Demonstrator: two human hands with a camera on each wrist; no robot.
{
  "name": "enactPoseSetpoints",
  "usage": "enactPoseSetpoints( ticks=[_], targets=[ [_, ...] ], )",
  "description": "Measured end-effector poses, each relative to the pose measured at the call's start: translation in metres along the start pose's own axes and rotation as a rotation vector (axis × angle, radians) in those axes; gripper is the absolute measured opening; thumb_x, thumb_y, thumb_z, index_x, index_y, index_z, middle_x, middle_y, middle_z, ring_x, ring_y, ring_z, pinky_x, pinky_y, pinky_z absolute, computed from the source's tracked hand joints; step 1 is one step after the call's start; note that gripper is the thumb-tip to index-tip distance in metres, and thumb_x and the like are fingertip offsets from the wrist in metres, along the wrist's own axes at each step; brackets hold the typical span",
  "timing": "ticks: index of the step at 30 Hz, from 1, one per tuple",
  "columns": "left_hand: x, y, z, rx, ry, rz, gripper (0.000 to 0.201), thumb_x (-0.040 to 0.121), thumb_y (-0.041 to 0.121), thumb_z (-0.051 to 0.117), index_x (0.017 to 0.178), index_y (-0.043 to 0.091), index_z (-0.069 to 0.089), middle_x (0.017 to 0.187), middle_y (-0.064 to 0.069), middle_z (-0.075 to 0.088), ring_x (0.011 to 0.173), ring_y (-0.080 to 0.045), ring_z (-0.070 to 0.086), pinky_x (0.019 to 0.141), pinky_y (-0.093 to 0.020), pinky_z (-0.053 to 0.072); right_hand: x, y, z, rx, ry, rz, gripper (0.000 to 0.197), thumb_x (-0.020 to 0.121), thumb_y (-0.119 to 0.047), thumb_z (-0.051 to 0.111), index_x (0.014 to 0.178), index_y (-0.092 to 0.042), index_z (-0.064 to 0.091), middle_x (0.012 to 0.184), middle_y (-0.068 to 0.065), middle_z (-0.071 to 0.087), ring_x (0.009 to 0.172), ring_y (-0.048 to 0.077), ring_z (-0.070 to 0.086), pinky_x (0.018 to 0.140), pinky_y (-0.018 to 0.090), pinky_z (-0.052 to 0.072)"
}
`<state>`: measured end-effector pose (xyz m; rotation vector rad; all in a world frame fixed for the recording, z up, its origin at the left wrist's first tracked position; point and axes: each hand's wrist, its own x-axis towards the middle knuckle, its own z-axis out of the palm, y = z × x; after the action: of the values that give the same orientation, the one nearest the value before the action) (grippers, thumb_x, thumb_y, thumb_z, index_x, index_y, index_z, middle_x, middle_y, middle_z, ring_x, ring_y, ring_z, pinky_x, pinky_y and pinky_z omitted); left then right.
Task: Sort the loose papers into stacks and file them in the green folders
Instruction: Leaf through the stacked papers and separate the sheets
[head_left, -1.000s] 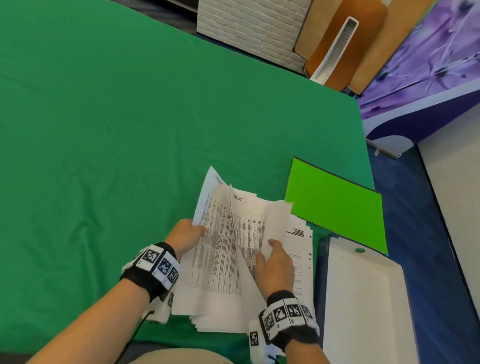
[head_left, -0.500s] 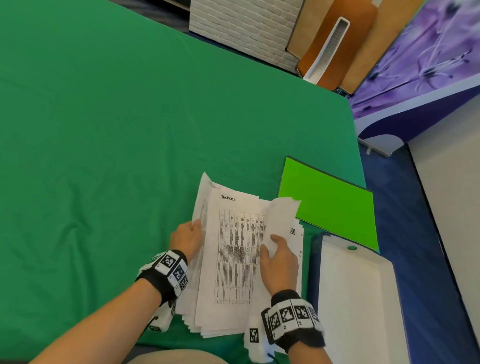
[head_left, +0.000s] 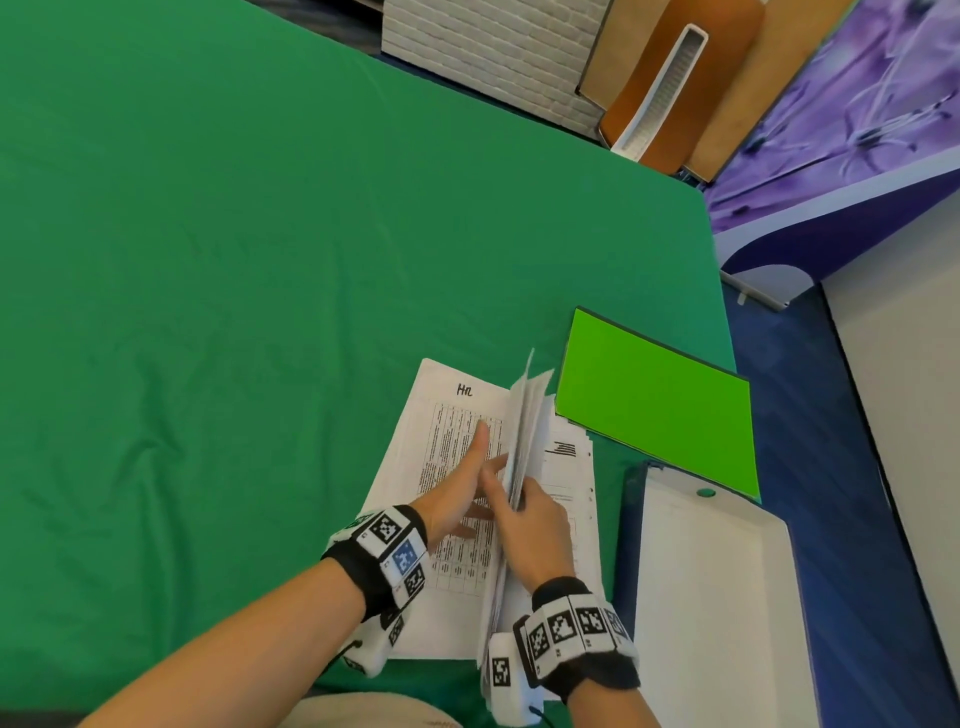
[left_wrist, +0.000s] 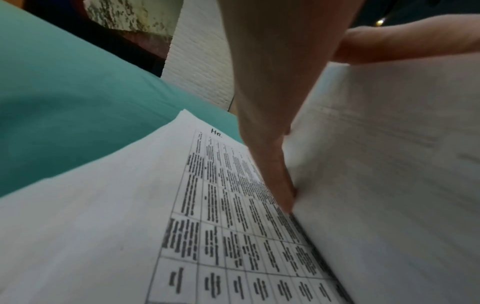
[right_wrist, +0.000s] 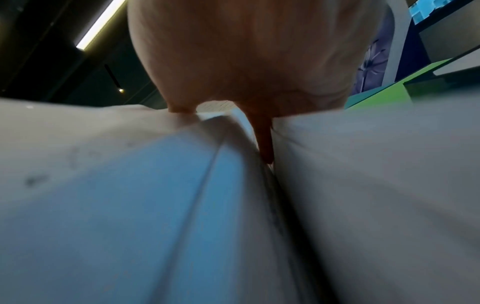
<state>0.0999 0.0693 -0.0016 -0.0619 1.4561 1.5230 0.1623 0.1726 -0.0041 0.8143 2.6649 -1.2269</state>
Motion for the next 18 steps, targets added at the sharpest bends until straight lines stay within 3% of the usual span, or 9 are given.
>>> enactPoseSetpoints(
  ticks=[2,3,5,7,8,10,13,16,18],
  targets=[
    [0.001,0.000,-0.001,0.105,0.027,0.010,0.089,0.082,0.082,0.003,0.142,0.032,0.046,0.148,-0.005,0.045,0.134,-0.027,0.044,0.113,-0.050,0.025,0.002,0.002,0.001,-0.015,-0.003,0.001,0.039,0.086,-0.062,0.052,0.102,-0.029,0.062,0.093,-0.009,0.069,0.088,0.010,0.065,0.081,0.035,0.054],
    [0.003,-0.003,-0.005,0.202,0.097,0.040,0.086,0.085,0.079,0.005,0.133,0.028,0.055,0.140,-0.006,0.051,0.127,-0.025,0.049,0.111,-0.047,0.029,0.005,0.004,0.001,-0.047,0.001,0.001,0.029,0.090,-0.046,0.056,0.109,-0.024,0.063,0.100,-0.004,0.070,0.091,0.014,0.065,0.083,0.034,0.053],
    [0.008,-0.010,-0.016,0.461,0.394,0.079,0.068,0.093,0.070,0.019,0.110,0.020,0.062,0.115,-0.005,0.061,0.102,-0.021,0.057,0.102,-0.041,0.043,0.010,0.008,0.000,-0.117,0.032,0.016,0.023,0.092,-0.021,0.054,0.112,-0.013,0.063,0.106,0.006,0.069,0.093,0.021,0.063,0.082,0.029,0.051],
    [0.011,-0.019,-0.030,0.667,0.684,0.026,0.049,0.096,0.055,0.042,0.112,0.012,0.058,0.114,-0.007,0.058,0.098,-0.021,0.055,0.094,-0.041,0.048,0.014,0.011,0.001,-0.156,0.069,0.036,0.021,0.093,-0.013,0.051,0.109,-0.009,0.063,0.106,0.010,0.069,0.093,0.025,0.062,0.080,0.028,0.049],
    [0.012,-0.022,-0.036,0.693,0.751,-0.022,0.045,0.095,0.049,0.049,0.116,0.009,0.054,0.117,-0.008,0.054,0.102,-0.022,0.052,0.094,-0.041,0.048,0.014,0.011,0.001,-0.168,0.081,0.047,0.021,0.093,-0.013,0.050,0.109,-0.008,0.062,0.106,0.010,0.068,0.094,0.026,0.062,0.081,0.029,0.049],
    [0.013,-0.025,-0.042,0.701,0.770,-0.082,0.045,0.093,0.043,0.056,0.119,0.006,0.050,0.117,-0.010,0.049,0.101,-0.022,0.048,0.089,-0.036,0.047,0.016,0.011,0.003,-0.186,0.101,0.076,0.021,0.092,-0.013,0.051,0.110,-0.008,0.061,0.108,0.012,0.067,0.097,0.028,0.062,0.083,0.030,0.049],
    [0.017,-0.026,-0.047,0.674,0.758,-0.103,0.041,0.092,0.040,0.059,0.113,0.006,0.051,0.114,-0.011,0.052,0.090,-0.021,0.048,0.072,-0.030,0.043,0.015,0.007,0.003,-0.190,0.105,0.102,0.028,0.091,-0.010,0.052,0.119,-0.005,0.054,0.113,0.014,0.064,0.102,0.029,0.060,0.085,0.030,0.047],
    [0.020,-0.028,-0.049,0.719,0.734,-0.072,0.029,0.093,0.038,0.058,0.097,0.011,0.050,0.105,-0.008,0.059,0.083,-0.021,0.054,0.064,-0.029,0.042,0.011,0.003,-0.001,-0.145,0.137,0.096,0.047,0.089,-0.003,0.053,0.133,-0.009,0.038,0.115,0.014,0.062,0.097,0.028,0.059,0.083,0.031,0.047],
    [0.016,-0.026,-0.046,0.769,0.756,-0.003,0.023,0.095,0.035,0.056,0.098,0.012,0.053,0.095,-0.003,0.059,0.080,-0.019,0.054,0.065,-0.029,0.041,0.009,0.003,-0.001,-0.059,0.176,0.072,0.069,0.087,0.000,0.055,0.144,-0.021,0.023,0.115,0.005,0.058,0.093,0.023,0.056,0.084,0.036,0.048]
  ],
)
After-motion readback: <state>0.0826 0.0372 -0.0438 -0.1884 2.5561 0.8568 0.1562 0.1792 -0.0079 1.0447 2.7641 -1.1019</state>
